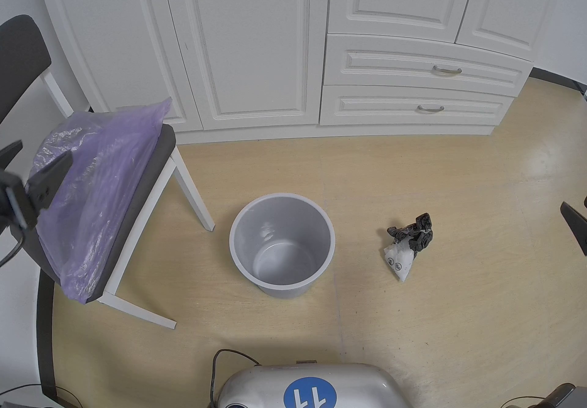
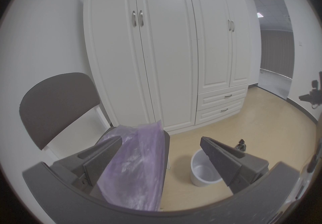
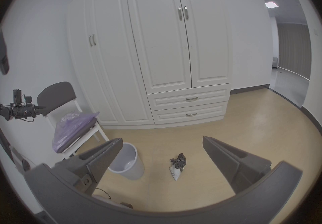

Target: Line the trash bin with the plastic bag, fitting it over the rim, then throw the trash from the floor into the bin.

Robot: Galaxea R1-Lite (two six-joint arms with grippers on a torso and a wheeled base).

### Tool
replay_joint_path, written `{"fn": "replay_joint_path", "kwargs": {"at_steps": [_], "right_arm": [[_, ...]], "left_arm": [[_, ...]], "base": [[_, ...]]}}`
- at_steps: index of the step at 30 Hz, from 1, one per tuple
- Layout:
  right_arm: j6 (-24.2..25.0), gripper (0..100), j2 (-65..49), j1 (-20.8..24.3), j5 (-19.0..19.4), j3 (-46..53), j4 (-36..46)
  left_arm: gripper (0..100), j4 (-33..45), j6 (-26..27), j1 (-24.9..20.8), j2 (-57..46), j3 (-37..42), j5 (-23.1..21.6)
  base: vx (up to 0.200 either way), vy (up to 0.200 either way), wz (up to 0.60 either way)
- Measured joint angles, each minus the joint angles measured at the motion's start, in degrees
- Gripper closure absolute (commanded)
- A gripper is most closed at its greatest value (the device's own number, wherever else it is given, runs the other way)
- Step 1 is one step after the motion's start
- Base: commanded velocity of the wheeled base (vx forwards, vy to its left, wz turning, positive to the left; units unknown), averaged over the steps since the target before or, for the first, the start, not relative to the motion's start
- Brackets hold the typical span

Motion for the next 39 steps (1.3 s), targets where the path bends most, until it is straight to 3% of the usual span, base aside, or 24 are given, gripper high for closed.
{"fn": "replay_joint_path", "kwargs": {"at_steps": [6,12,16,21,32,39], "right_arm": [[3.7,0,4.8,0.2,-5.3,-3.3,-1.6],[5.3,0,7.9,0.5,-11.8,-9.2,10.2],[5.7,0,10.6,0.8,-20.8,-13.0,18.8],[5.7,0,13.3,3.2,-25.1,-14.6,20.0],[5.7,0,15.8,5.8,-25.6,-13.6,20.2],[5.6,0,16.6,5.5,-25.6,-13.1,20.2]], "left_arm": [[0,1.9,0.4,-10.5,13.6,-10.3,13.8],[0,8.7,0.6,-16.3,21.3,-14.7,16.7],[0,17.9,0.7,-17.6,23.3,-15.7,19.0],[0,23.3,0.7,-18.2,24.7,-16.2,21.9],[0,23.4,0.0,-13.3,30.4,-12.6,22.5],[0,22.3,-4.3,-8.0,34.1,-12.6,21.4]], "base": [[0.0,0.0,0.0],[0.0,0.0,0.0],[0.0,0.0,0.0],[0.0,0.0,0.0],[0.0,0.0,0.0],[0.0,0.0,0.0]]}}
